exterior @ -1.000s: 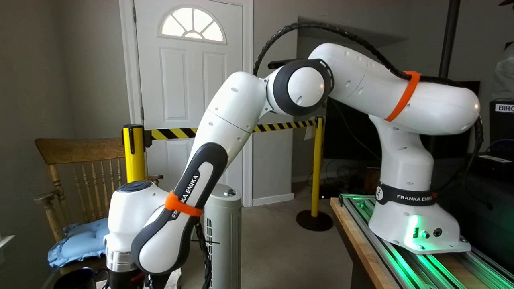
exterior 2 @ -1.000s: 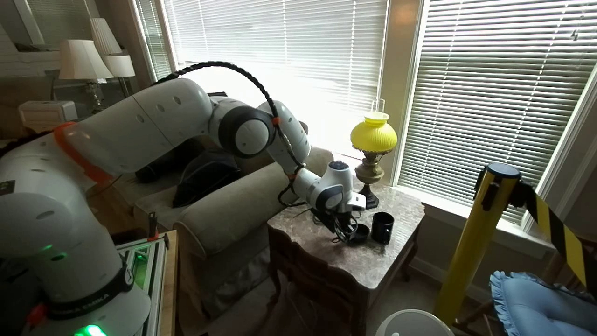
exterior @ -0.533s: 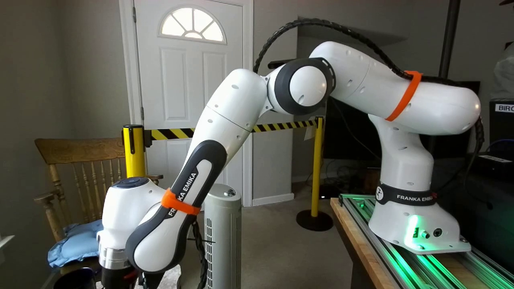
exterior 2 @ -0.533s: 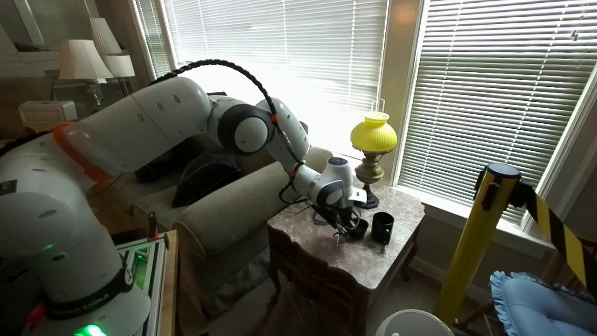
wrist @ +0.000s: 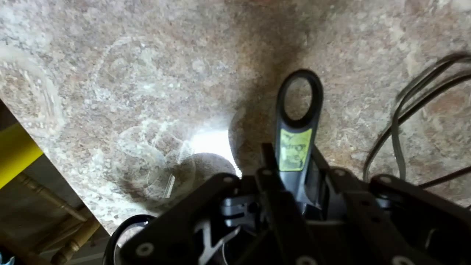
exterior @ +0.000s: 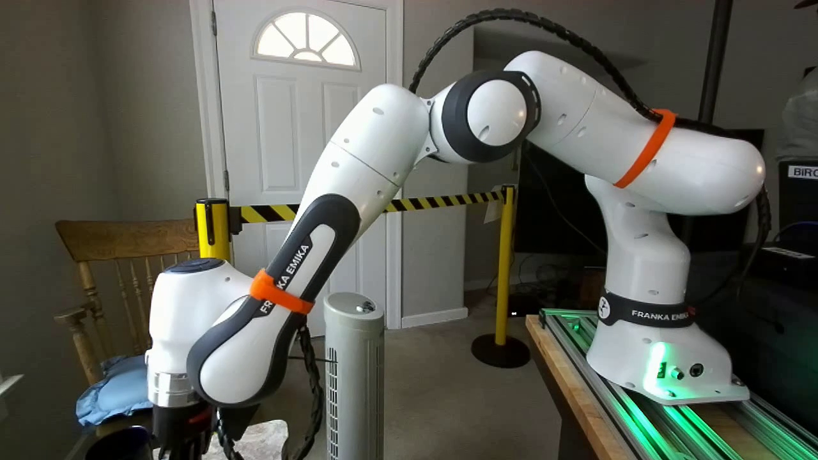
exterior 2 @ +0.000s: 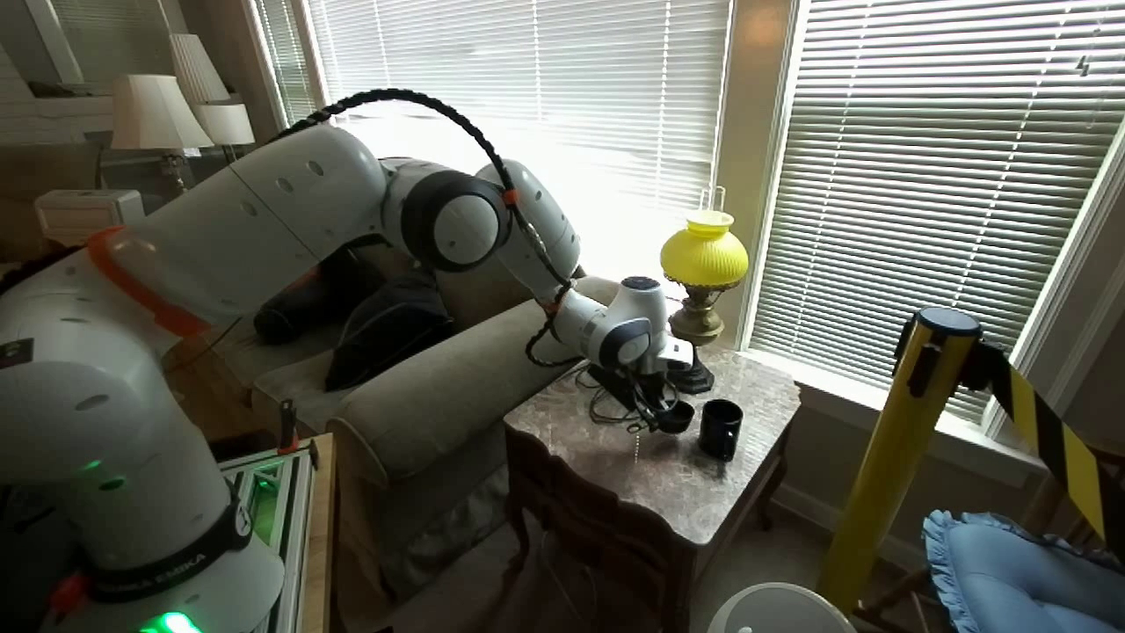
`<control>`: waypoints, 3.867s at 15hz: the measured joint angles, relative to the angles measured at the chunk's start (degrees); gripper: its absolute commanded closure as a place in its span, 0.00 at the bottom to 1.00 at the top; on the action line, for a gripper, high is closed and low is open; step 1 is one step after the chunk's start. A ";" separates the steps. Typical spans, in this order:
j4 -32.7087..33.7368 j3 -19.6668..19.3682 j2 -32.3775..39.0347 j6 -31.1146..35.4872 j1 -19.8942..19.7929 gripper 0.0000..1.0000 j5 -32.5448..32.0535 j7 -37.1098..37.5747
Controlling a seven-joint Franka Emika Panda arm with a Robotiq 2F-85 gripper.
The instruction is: Put the yellow cup on top of the pole on the left.
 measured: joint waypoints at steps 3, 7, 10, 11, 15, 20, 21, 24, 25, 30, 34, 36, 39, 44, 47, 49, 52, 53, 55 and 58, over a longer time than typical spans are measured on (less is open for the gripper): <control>-2.34 0.03 -3.80 -3.86 0.06 0.94 0.00 0.54; -5.44 0.05 -8.03 -6.59 -0.02 0.94 0.00 0.89; -7.56 0.20 -10.69 -7.61 -0.37 0.94 0.00 0.90; -8.21 0.24 -11.52 -7.74 -0.51 0.94 0.00 0.90; -10.70 0.35 -14.49 -7.77 -1.12 0.94 0.15 1.25; -13.07 0.65 -19.26 -8.99 -4.07 0.94 1.55 2.01; -13.29 0.62 -20.50 -10.02 -4.90 0.94 1.88 2.15; -13.32 0.52 -24.64 -13.43 -7.43 0.94 2.53 2.82; -13.26 0.51 -26.09 -14.69 -8.18 0.94 2.76 2.97; -12.31 0.01 -33.18 -20.16 -11.35 0.94 3.69 5.18; -10.15 -0.81 -37.34 -24.51 -13.56 0.94 4.37 6.79; -8.99 -1.30 -38.79 -26.28 -14.40 0.94 4.55 8.14; -7.23 -2.13 -39.92 -26.81 -15.72 0.94 4.94 10.03; -3.93 -4.45 -39.87 -27.02 -17.78 0.94 5.07 13.39; -1.08 -5.53 -38.95 -28.99 -19.37 0.94 5.07 14.22; 0.95 -5.93 -37.94 -29.93 -20.34 0.77 5.07 14.31; 2.72 -5.95 -36.61 -29.93 -20.98 0.77 5.07 14.31; 2.97 -5.94 -36.39 -29.93 -20.95 0.77 5.07 14.31; 3.28 -5.91 -36.16 -29.93 -20.93 0.94 5.07 14.31; 3.34 -5.92 -36.13 -29.92 -20.94 0.94 5.04 14.31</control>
